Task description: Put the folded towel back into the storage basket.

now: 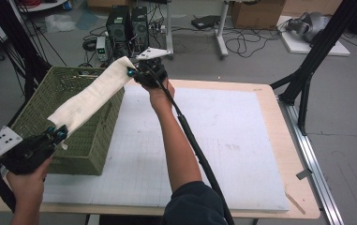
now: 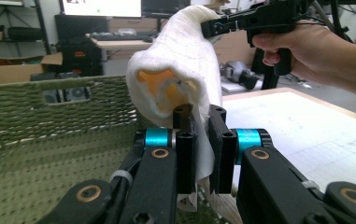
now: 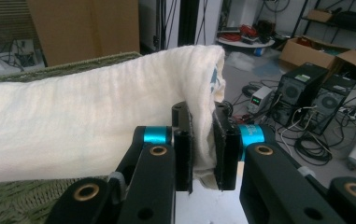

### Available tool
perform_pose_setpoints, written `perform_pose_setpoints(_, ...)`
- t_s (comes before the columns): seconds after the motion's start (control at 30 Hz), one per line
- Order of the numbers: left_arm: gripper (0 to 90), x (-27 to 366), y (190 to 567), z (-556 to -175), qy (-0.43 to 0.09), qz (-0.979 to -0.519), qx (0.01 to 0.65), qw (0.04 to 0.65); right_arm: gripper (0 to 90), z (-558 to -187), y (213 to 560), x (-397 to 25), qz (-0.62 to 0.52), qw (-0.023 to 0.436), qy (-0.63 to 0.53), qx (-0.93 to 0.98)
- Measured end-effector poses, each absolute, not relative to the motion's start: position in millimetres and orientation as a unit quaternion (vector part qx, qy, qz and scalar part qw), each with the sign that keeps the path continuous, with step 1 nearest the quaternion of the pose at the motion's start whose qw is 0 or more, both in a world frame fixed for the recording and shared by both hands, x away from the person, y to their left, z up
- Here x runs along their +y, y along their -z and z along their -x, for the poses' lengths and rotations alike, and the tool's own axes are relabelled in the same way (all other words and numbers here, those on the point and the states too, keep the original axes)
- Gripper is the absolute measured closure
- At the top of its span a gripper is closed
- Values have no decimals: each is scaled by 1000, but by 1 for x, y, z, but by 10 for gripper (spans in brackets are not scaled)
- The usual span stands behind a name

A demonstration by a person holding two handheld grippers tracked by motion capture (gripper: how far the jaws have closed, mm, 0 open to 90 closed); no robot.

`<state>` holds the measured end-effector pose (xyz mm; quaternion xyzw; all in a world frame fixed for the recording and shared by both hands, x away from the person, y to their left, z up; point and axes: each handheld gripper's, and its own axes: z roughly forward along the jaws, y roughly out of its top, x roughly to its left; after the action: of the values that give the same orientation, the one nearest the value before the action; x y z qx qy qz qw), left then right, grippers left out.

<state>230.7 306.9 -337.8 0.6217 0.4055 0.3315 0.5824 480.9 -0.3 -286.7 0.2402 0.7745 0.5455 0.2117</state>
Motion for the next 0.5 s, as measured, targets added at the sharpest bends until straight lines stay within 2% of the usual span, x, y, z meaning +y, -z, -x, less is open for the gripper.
perform_pose_setpoints(0.5,829,326,341,-220,-354,-613,427,563,807,-489,290,43,-230,201,-548,779)
